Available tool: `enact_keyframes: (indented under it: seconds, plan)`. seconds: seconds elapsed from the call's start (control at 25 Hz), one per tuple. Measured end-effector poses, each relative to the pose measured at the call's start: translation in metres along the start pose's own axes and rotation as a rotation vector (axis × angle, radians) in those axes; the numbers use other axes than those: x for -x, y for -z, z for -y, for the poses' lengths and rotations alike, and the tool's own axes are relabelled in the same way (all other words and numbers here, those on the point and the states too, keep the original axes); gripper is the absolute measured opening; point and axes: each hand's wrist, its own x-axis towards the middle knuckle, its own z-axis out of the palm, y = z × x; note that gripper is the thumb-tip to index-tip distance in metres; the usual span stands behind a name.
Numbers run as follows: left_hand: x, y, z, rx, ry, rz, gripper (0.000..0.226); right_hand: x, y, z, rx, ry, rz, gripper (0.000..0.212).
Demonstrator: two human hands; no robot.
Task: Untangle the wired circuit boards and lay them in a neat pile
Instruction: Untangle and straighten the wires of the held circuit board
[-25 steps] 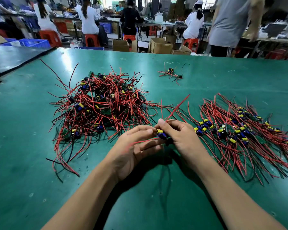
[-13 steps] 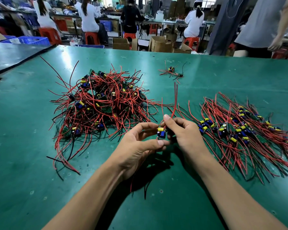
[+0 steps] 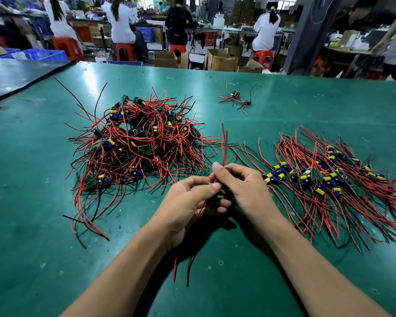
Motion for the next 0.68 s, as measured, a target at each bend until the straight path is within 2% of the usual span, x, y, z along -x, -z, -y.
enact_keyframes:
  seconds: [0.12, 0.2, 0.36, 0.68]
  plan:
    - [0.003, -0.002, 0.002, -0.083, 0.005, 0.042, 0.013, -0.002, 0.003, 0.006, 0.074, -0.016, -0.091, 0.036]
    - [0.004, -0.003, 0.003, -0.146, -0.013, 0.057, 0.011, -0.002, 0.002, 0.010, 0.000, -0.107, -0.111, 0.037]
    - [0.004, -0.009, 0.006, -0.257, -0.074, 0.014, 0.012, -0.003, -0.001, 0.014, -0.212, -0.269, -0.054, 0.040]
    - [0.001, -0.007, 0.013, -0.327, -0.241, -0.141, 0.024, 0.005, -0.005, 0.009, -0.094, -0.260, 0.155, 0.033]
